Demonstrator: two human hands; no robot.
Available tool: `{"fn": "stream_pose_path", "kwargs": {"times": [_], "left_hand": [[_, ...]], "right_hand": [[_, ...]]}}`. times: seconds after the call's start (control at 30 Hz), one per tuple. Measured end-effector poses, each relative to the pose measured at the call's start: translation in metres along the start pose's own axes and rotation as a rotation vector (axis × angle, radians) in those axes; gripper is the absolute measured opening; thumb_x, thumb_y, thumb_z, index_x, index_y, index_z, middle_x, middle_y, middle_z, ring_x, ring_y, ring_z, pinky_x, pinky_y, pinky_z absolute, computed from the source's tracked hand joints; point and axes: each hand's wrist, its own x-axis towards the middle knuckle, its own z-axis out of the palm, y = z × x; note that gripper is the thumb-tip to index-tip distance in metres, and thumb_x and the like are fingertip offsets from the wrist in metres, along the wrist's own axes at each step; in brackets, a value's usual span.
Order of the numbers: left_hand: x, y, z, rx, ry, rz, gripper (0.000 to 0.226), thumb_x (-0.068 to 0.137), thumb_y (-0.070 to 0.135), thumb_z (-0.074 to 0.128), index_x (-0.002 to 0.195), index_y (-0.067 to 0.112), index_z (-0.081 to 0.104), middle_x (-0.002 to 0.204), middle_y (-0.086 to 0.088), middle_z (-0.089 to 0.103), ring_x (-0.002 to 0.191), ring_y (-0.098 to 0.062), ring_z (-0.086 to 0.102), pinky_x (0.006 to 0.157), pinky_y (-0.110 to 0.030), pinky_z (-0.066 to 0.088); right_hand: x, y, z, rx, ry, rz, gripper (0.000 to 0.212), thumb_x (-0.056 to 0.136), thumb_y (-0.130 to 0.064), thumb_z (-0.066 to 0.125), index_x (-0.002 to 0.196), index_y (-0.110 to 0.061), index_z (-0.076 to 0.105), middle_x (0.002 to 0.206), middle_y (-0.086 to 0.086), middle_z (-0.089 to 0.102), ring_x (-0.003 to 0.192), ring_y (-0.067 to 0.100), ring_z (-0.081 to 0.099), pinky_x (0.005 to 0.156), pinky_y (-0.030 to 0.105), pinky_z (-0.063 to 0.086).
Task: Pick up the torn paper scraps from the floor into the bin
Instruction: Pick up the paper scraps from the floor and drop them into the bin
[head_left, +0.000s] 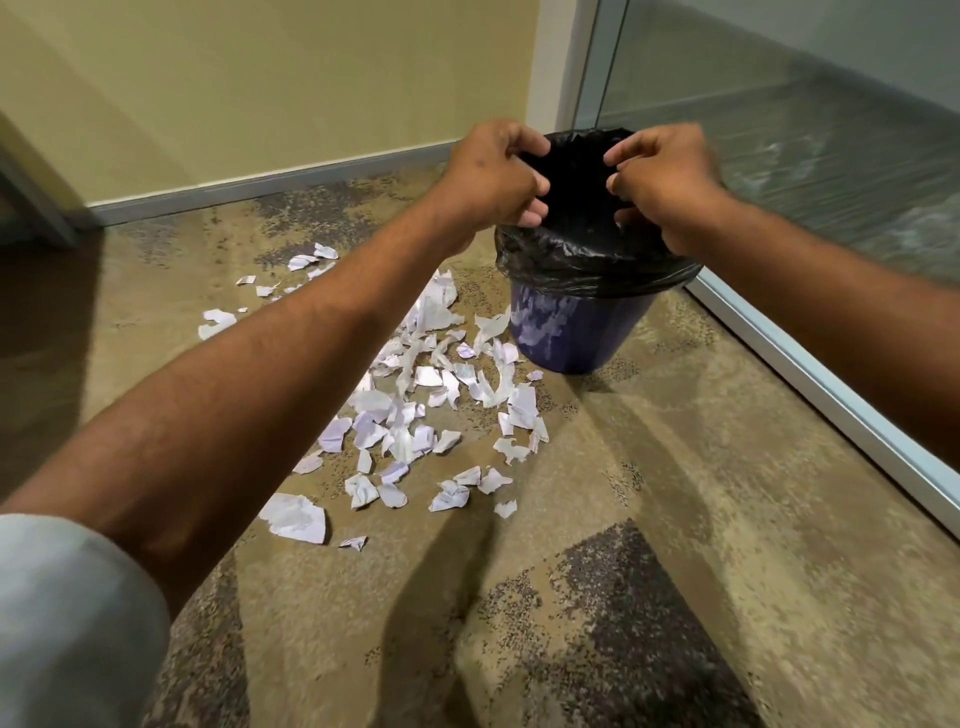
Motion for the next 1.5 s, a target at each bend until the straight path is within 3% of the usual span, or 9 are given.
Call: {"fn": "stream_pose_path", "kwargs": {"times": [0.23, 0.37, 0.57, 0.7, 0.77, 0.97, 1.13, 1.3, 1.5], "left_hand": [[-0.055, -0.025, -0.029, 0.092, -0.124, -0.015, 0.018, 0.099, -0.007, 0.063, 0.114, 0.001, 0.069, 0.102, -0.026, 0.075, 0.08, -0.028, 0.075, 0.077, -0.043, 0.067], [-0.086, -0.061, -0.044, 0.257, -0.193, -0.069, 0.012, 0.098, -0.003, 0.067, 0.108, 0.0, 0.072, 0.098, -0.022, 0.076, 0.081, -0.028, 0.078, 0.071, -0.039, 0.067], [-0.136, -0.142, -0.079, 0.62, -0.285, -0.221, 0.017, 0.095, 0.007, 0.069, 0.104, 0.018, 0.078, 0.096, -0.004, 0.077, 0.088, -0.025, 0.077, 0.074, -0.042, 0.067], [-0.173, -0.188, -0.098, 0.837, -0.372, -0.247, 0.021, 0.089, 0.009, 0.078, 0.107, 0.02, 0.076, 0.088, 0.009, 0.066, 0.08, -0.012, 0.062, 0.064, -0.027, 0.048], [-0.19, -0.212, -0.109, 0.935, -0.399, -0.281, 0.028, 0.084, 0.012, 0.082, 0.109, 0.022, 0.075, 0.096, 0.003, 0.069, 0.085, -0.012, 0.062, 0.069, -0.03, 0.052], [-0.231, -0.253, -0.139, 1.178, -0.484, -0.304, 0.047, 0.081, 0.017, 0.079, 0.125, 0.029, 0.067, 0.122, 0.002, 0.063, 0.114, -0.021, 0.061, 0.073, -0.032, 0.05], [-0.249, -0.27, -0.144, 1.24, -0.456, -0.271, 0.048, 0.09, 0.011, 0.07, 0.134, 0.028, 0.064, 0.129, -0.001, 0.064, 0.115, -0.023, 0.062, 0.078, -0.036, 0.056], [-0.258, -0.281, -0.139, 1.136, -0.35, -0.28, 0.025, 0.091, 0.008, 0.069, 0.112, 0.021, 0.071, 0.115, -0.001, 0.065, 0.101, -0.019, 0.06, 0.075, -0.033, 0.051], [-0.269, -0.286, -0.112, 0.846, -0.205, -0.359, 0.022, 0.093, 0.01, 0.073, 0.112, 0.022, 0.072, 0.114, 0.001, 0.066, 0.107, -0.02, 0.063, 0.084, -0.032, 0.054]], "right_hand": [[-0.065, -0.015, 0.026, -0.001, -0.034, -0.377, 0.009, 0.088, -0.017, 0.078, 0.094, -0.023, 0.081, 0.08, -0.007, 0.076, 0.065, 0.003, 0.066, 0.06, 0.026, 0.061], [-0.116, 0.009, 0.064, -0.077, -0.283, -0.432, 0.009, 0.089, -0.012, 0.08, 0.095, -0.019, 0.081, 0.078, -0.008, 0.074, 0.063, -0.003, 0.059, 0.059, 0.016, 0.052], [-0.169, 0.083, 0.108, -0.341, -0.734, -0.465, 0.02, 0.084, -0.009, 0.083, 0.087, -0.024, 0.071, 0.079, -0.008, 0.07, 0.067, 0.004, 0.06, 0.065, 0.028, 0.047], [-0.19, 0.121, 0.12, -0.658, -1.02, -0.544, 0.047, 0.082, -0.023, 0.09, 0.123, -0.023, 0.067, 0.12, -0.004, 0.064, 0.096, 0.011, 0.059, 0.081, 0.036, 0.054], [-0.198, 0.138, 0.124, -0.818, -1.085, -0.653, 0.07, 0.084, -0.022, 0.087, 0.146, -0.023, 0.054, 0.14, -0.002, 0.053, 0.119, 0.016, 0.056, 0.089, 0.037, 0.055], [-0.209, 0.169, 0.141, -0.906, -1.121, -0.668, 0.092, 0.082, -0.013, 0.083, 0.157, -0.022, 0.03, 0.139, 0.007, 0.042, 0.106, 0.027, 0.059, 0.072, 0.039, 0.054], [-0.212, 0.17, 0.156, -0.746, -1.091, -0.496, 0.083, 0.082, 0.0, 0.078, 0.154, -0.02, 0.04, 0.135, 0.009, 0.045, 0.112, 0.03, 0.059, 0.087, 0.045, 0.057], [-0.218, 0.169, 0.171, -0.614, -1.034, -0.359, 0.075, 0.08, 0.002, 0.082, 0.146, -0.018, 0.054, 0.135, 0.007, 0.047, 0.117, 0.024, 0.057, 0.092, 0.032, 0.053], [-0.227, 0.156, 0.191, -0.54, -0.957, -0.33, 0.056, 0.07, -0.02, 0.099, 0.115, -0.011, 0.066, 0.12, 0.006, 0.055, 0.106, 0.023, 0.056, 0.089, 0.041, 0.054]]}}
